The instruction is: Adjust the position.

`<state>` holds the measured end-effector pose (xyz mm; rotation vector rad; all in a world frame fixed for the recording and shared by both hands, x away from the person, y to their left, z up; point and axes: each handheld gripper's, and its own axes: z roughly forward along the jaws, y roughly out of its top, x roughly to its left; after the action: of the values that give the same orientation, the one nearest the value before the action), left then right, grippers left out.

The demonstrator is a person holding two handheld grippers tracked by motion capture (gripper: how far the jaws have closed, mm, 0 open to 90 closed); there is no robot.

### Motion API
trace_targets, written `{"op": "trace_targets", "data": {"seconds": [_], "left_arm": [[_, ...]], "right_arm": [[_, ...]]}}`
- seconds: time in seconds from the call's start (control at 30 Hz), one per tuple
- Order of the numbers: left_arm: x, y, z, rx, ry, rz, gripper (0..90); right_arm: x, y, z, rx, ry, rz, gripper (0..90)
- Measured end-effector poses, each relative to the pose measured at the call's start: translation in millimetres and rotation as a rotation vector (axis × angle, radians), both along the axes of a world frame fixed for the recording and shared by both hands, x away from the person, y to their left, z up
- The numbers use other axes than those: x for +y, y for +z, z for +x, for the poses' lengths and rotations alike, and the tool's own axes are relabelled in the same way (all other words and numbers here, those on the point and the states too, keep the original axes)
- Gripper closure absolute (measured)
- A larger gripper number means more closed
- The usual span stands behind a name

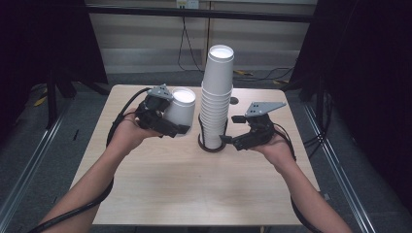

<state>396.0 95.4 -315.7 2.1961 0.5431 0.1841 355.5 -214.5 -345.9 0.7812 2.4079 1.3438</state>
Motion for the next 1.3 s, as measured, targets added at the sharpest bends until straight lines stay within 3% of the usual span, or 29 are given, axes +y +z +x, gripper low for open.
{"op": "trace_targets", "data": {"seconds": [0.2,0.4,0.5,0.6,0.77,1.2,1.3], "left_arm": [[-1.1,-3.8,-2.2,0.0,-0.024,0.045,14.8],[-3.4,-6.5,-4.5,0.007,-0.031,0.058,14.8],[-5.5,-7.9,-5.9,0.007,-0.054,0.102,14.9],[-7.8,-9.2,-7.8,0.01,-0.056,0.101,14.9],[-15.2,-14.0,-13.0,0.021,-0.096,0.144,14.8],[-30.1,-20.1,-21.3,0.032,-0.134,0.171,15.0],[-33.8,-22.3,-22.9,0.036,-0.155,0.193,15.3]], "right_arm": [[0.8,-3.4,-1.9,0.002,0.022,-0.005,15.6],[2.4,-3.4,-3.6,0.003,0.043,-0.027,15.7],[4.6,-3.0,-4.2,0.005,0.063,-0.05,15.9],[6.0,-3.0,-4.4,0.01,0.079,-0.065,15.9],[10.3,-3.6,-5.4,0.029,0.128,-0.114,16.1],[15.0,2.8,-7.1,0.056,0.206,-0.169,16.5],[16.0,3.6,-6.8,0.064,0.223,-0.188,16.5]]}}
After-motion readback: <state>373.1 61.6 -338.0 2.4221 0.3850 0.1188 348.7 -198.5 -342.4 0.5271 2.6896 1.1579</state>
